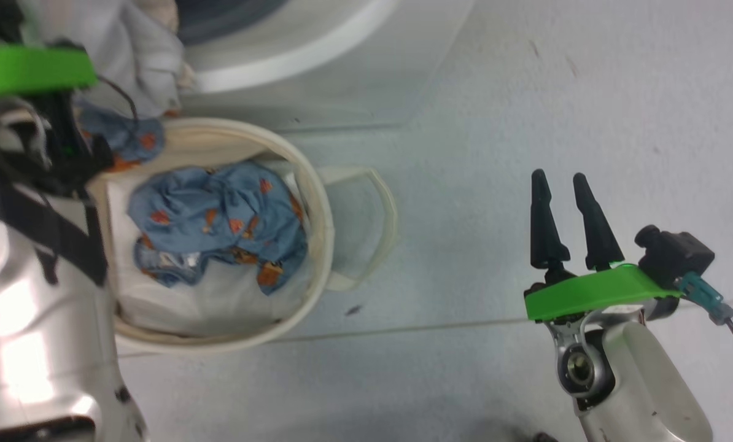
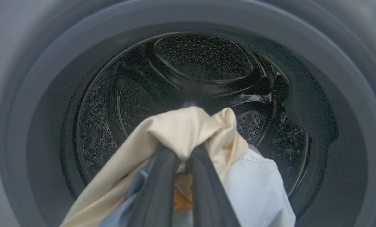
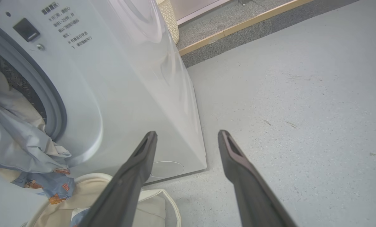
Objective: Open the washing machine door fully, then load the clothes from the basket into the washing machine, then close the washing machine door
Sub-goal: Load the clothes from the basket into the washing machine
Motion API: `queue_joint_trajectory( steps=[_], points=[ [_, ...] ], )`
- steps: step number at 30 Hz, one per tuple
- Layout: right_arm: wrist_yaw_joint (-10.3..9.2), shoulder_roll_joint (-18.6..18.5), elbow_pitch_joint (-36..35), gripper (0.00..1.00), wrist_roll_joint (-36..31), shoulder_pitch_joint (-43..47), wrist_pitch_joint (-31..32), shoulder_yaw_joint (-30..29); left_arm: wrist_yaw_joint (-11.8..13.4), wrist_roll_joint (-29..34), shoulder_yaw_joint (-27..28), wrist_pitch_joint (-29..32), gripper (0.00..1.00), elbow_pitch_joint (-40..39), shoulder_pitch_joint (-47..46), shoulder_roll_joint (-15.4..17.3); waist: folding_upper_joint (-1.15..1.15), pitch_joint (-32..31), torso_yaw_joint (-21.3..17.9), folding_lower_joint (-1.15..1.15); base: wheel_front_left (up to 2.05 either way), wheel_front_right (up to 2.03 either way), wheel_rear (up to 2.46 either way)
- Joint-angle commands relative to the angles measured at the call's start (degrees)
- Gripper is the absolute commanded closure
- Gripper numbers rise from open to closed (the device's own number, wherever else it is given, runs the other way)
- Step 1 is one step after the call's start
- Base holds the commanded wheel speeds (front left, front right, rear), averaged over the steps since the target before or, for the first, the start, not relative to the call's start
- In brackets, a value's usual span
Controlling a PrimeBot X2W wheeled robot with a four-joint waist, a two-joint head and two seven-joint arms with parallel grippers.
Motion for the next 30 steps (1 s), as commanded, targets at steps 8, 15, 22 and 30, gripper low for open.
queue_joint_trajectory(
  steps=[8, 15, 22, 30],
  points=[
    [0.43, 0.42, -2.97, 0.00, 1.58, -1.28, -0.70, 2.92, -2.32, 7.13, 6.47, -0.25, 1.00, 4.89, -13.62, 2.81, 0.00, 13.48, -5.98, 0.00, 0.00, 0.00, 0.00],
    [0.43, 0.42, -4.00, 0.00, 1.28, -2.36, -0.70, 3.06, -2.67, 8.48, 8.81, -0.25, 1.00, 8.45, -20.96, 2.22, 0.00, 17.82, -5.86, 0.00, 0.00, 0.00, 0.00],
    [0.43, 0.42, -4.33, 0.00, 1.24, -3.03, -0.70, 3.30, -2.63, 10.58, 9.20, -0.25, 0.00, 6.81, -24.33, 1.83, 0.00, 19.67, -5.21, 0.00, 0.00, 0.00, 0.00],
    [0.43, 0.42, -3.92, 0.00, 1.28, -4.27, -0.70, 2.90, -3.47, 10.92, 8.89, -0.25, 0.00, 4.42, -19.55, 1.53, 0.00, 17.08, -3.31, 0.00, 0.00, 0.00, 0.00]
  ],
)
